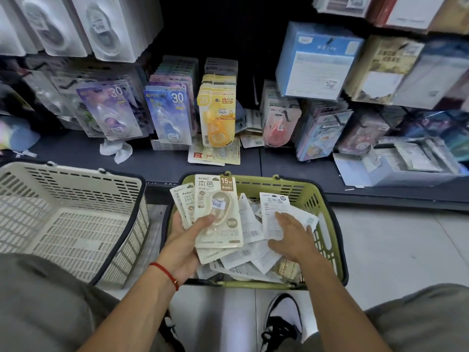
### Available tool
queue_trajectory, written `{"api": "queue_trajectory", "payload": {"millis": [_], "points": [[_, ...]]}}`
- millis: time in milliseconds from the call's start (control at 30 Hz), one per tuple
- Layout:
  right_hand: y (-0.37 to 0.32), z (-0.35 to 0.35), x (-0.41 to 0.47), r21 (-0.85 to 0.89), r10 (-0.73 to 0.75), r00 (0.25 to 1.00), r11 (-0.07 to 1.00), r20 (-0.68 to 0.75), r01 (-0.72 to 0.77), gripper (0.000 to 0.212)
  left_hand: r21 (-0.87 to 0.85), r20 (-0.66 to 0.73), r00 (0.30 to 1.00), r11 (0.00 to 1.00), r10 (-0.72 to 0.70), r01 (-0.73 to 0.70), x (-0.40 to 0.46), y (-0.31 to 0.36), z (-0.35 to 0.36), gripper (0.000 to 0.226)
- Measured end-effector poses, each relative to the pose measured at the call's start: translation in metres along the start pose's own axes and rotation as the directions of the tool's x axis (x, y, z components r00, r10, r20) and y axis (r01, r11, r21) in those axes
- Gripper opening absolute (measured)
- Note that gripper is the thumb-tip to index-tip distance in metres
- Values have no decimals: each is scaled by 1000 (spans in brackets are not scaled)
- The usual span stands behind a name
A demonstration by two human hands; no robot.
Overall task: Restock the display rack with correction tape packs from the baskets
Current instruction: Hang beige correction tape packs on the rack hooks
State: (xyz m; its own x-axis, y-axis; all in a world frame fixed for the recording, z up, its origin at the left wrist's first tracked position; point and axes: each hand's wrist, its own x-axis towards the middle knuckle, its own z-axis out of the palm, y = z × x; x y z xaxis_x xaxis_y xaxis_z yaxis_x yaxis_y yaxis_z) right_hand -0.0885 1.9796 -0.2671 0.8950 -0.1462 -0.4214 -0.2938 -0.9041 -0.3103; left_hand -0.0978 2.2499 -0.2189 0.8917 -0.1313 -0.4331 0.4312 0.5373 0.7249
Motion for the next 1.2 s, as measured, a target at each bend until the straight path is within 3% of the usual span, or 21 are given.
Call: {"api": "queue_trajectory", "payload": {"millis": [100, 200, 300, 367, 433, 500, 567, 600, 633, 733, 867, 1033, 1133, 1200], "points": [[-2, 5, -6, -70, -39, 998, 997, -44, 36, 81, -27, 16, 998, 998, -59, 60, -6, 2, 7, 71], [-2, 9, -20, 50, -57, 973, 996, -224, 70, 60, -27, -8, 997, 997, -76, 76, -12, 4, 10, 67], [-4, 1, -29, 234, 60, 838, 969, -543, 82, 38, 15, -37, 999, 999, -37, 37, -17, 9, 10, 65], [-1, -14, -34, 404, 248, 724, 914, -644, 46, 34, 71, -54, 998, 997, 7, -3, -20, 13, 12, 70], [5, -34, -40, 663, 492, 640, 748, -591, 37, 28, 134, -60, 997, 990, 56, -47, -21, 21, 14, 70], [7, -51, -46, 882, 624, 665, 456, -412, 119, 25, 204, -61, 992, 975, 108, -94, -20, 33, 18, 67], [-7, -66, -52, 969, 525, 816, 94, -242, 227, 29, 259, -47, 985, 955, 163, -146, -16, 49, 25, 66], [-18, -72, -56, 970, 424, 879, -8, -217, 244, 33, 275, -29, 982, 946, 185, -170, -15, 59, 29, 66], [-32, -78, -58, 968, 325, 918, -31, -228, 251, 38, 288, -9, 979, 938, 205, -193, -12, 69, 35, 66], [-77, -97, -63, 955, 101, 950, 43, -296, 293, 52, 321, 51, 962, 907, 270, -272, -6, 106, 56, 69], [-135, -130, -62, 930, -120, 934, 113, -337, 350, 53, 352, 113, 925, 856, 362, -378, 1, 160, 81, 74], [-196, -182, -44, 931, -267, 920, 149, -287, 334, 25, 315, 109, 861, 804, 497, -504, 12, 207, 88, 69], [-228, -211, -26, 802, -348, 878, 386, -330, 455, 21, 264, 55, 809, 773, 585, -577, 22, 225, 80, 69], [-248, -224, -14, 713, -383, 831, 437, -404, 548, 17, 250, 5, 763, 738, 646, -626, 28, 238, 71, 72]]}}
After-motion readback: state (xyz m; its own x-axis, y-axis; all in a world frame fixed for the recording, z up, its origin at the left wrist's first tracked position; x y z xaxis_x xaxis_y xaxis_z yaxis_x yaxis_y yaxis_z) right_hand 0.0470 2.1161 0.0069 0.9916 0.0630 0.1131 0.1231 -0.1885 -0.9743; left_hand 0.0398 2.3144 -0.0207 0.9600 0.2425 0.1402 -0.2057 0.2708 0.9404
